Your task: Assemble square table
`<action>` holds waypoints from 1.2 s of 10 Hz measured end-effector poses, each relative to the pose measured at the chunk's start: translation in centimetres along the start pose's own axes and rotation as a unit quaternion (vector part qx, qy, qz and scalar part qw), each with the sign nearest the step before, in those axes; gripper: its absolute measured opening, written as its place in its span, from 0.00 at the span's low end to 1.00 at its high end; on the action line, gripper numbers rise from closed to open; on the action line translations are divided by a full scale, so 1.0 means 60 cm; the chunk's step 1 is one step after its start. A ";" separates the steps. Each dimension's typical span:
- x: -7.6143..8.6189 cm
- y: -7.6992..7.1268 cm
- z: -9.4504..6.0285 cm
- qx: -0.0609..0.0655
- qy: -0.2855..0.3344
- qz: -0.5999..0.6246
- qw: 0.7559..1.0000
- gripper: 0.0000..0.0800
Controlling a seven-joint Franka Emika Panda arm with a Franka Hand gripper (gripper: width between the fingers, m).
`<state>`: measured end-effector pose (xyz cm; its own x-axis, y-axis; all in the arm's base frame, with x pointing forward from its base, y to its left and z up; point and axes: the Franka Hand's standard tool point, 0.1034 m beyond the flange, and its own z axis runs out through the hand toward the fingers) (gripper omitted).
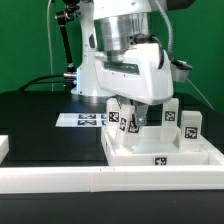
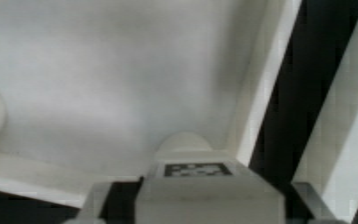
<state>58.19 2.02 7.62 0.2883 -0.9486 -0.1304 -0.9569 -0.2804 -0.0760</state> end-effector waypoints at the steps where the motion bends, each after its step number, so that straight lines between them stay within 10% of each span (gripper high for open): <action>1: -0.001 0.000 0.000 0.000 0.000 -0.017 1.000 0.37; 4: -0.001 0.001 -0.001 -0.006 -0.003 -0.098 0.995 0.77; 9: 0.006 0.001 -0.001 -0.001 0.000 -0.289 0.957 0.81; 12: 0.016 0.003 -0.006 -0.039 0.014 -0.490 0.871 0.81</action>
Offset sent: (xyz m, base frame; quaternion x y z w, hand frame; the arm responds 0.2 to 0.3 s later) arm 0.0029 -0.0084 0.0042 -0.0450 0.0055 -0.1649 0.9853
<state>58.30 0.99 7.86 0.9676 -0.2517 -0.0172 -0.2523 -0.9651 -0.0699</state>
